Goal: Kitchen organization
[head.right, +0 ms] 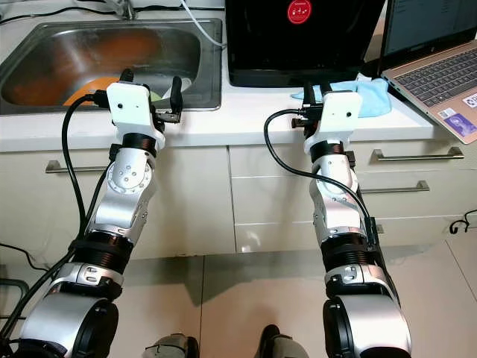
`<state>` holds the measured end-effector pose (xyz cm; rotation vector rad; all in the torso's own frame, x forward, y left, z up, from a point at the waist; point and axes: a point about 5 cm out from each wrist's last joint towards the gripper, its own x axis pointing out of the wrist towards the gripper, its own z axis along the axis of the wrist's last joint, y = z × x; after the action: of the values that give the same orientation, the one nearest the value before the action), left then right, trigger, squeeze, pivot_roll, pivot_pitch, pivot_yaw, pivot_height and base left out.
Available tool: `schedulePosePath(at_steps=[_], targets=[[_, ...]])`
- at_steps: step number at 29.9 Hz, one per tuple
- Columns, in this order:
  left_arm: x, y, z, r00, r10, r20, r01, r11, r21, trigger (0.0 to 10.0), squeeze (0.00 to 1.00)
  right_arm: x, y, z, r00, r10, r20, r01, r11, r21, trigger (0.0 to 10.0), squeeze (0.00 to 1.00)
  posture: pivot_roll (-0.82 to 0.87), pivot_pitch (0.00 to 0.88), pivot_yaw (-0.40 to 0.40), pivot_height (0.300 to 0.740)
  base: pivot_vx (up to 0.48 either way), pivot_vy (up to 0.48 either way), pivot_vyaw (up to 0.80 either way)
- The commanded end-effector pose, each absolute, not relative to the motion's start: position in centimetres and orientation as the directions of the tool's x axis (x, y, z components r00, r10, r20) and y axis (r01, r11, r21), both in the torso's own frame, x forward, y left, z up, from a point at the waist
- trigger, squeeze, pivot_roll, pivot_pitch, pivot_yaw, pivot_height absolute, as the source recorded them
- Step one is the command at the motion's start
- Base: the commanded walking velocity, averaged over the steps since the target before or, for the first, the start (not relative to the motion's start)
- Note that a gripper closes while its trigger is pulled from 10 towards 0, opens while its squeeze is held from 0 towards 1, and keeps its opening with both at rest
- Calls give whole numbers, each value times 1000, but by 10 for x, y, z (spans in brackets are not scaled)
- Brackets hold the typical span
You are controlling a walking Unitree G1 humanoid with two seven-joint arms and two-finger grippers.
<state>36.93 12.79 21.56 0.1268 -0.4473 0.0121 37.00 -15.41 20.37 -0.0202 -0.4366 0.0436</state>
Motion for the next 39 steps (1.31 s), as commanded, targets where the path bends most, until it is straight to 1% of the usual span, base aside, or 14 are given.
schedulePosePath(at_steps=[1, 39], targets=[[369, 131, 214, 906, -10, 424, -44, 992, 117, 10000, 0, 371, -152, 206, 904, 58, 424, -48, 998, -34, 10000, 0, 97, 109, 35, 740, 0, 0, 0], [369, 135, 213, 906, 7, 424, -59, 992, 109, 10000, 0, 372, -153, 208, 900, 59, 433, -46, 998, -42, 10000, 0, 96, 94, 33, 740, 0, 0, 0]])
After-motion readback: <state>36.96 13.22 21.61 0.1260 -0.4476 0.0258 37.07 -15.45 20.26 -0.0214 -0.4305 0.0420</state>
